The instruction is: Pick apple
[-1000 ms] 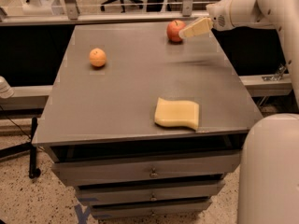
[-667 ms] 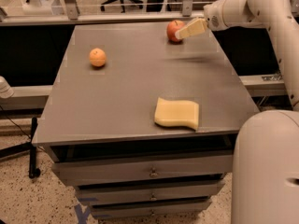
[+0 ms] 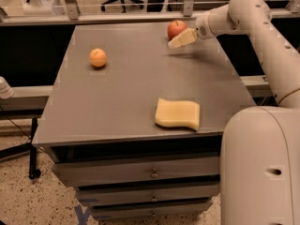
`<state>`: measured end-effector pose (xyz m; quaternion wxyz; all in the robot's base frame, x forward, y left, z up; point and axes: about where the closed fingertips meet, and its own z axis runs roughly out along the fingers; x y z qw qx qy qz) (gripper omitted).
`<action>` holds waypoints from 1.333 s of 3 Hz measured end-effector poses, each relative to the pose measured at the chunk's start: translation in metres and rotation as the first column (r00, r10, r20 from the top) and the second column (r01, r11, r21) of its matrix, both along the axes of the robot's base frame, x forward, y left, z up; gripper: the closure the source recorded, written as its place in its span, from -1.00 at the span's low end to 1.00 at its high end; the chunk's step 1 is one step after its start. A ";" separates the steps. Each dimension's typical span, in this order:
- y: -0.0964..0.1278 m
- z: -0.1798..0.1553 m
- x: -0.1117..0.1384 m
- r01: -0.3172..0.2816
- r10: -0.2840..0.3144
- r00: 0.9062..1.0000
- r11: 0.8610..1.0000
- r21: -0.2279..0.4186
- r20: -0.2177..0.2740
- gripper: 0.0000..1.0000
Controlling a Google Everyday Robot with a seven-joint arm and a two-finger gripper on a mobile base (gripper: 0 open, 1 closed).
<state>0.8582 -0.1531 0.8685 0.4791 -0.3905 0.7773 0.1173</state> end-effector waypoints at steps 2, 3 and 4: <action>0.021 -0.017 0.012 -0.009 0.011 0.999 0.999 0.050 -0.032 -0.66; 0.027 -0.015 0.014 -0.019 0.021 0.999 0.997 0.069 -0.030 -0.20; 0.028 -0.005 0.014 -0.033 0.034 0.999 0.996 0.088 -0.012 0.26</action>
Offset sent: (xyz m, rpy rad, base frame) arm 0.0207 0.0265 -0.0152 0.0831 0.0464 0.0114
